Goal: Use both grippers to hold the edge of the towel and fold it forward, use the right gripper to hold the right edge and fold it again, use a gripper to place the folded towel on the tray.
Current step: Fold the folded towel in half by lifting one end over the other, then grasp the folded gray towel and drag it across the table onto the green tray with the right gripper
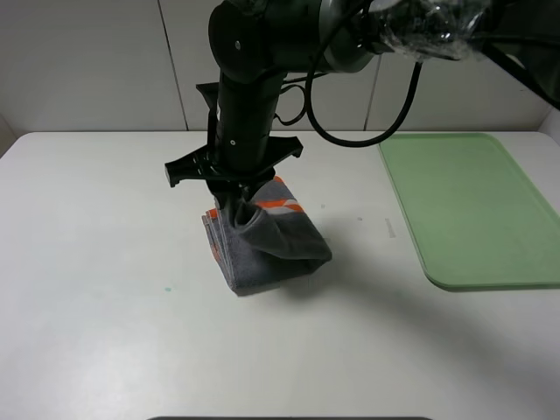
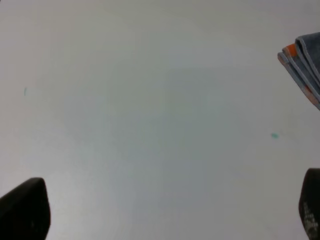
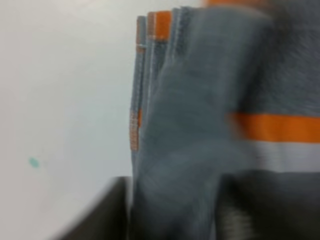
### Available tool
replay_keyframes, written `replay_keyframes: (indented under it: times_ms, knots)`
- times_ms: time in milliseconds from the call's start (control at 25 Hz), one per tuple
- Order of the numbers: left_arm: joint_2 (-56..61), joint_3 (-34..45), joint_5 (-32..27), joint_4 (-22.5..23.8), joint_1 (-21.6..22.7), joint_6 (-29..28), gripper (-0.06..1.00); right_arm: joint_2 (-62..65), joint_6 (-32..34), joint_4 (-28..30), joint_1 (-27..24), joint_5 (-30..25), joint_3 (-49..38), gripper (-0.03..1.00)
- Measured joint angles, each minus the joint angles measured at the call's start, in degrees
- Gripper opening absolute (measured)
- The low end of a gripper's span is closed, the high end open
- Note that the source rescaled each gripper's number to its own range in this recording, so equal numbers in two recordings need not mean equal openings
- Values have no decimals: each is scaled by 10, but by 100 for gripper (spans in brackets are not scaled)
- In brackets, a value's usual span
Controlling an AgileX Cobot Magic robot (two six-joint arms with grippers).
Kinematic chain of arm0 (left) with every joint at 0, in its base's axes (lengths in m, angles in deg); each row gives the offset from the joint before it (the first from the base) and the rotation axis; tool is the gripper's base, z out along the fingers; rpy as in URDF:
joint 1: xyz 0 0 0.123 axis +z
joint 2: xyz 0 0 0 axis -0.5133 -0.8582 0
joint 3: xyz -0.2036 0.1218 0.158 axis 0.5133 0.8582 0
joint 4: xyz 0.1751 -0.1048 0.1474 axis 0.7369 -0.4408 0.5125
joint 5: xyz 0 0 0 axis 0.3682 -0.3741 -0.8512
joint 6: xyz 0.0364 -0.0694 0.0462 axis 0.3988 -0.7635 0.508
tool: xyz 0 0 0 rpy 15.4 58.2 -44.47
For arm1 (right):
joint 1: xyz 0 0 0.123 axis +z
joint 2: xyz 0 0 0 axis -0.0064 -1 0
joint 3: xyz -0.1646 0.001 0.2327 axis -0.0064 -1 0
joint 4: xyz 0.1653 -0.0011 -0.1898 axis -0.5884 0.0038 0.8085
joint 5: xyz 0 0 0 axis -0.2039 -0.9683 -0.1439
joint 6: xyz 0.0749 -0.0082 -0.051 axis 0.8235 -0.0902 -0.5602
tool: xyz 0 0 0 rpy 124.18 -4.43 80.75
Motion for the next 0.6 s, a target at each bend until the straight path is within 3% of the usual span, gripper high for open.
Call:
replay_keyframes:
  times_ms: [40, 160, 600]
  knots:
    - [0, 0, 0, 0, 0, 0, 100, 0, 0, -6, 0, 3, 0, 76]
    - [0, 0, 0, 0, 0, 0, 100, 0, 0, -22, 0, 13, 0, 94]
    - [0, 0, 0, 0, 0, 0, 100, 0, -33, 0, 0, 13, 0, 100]
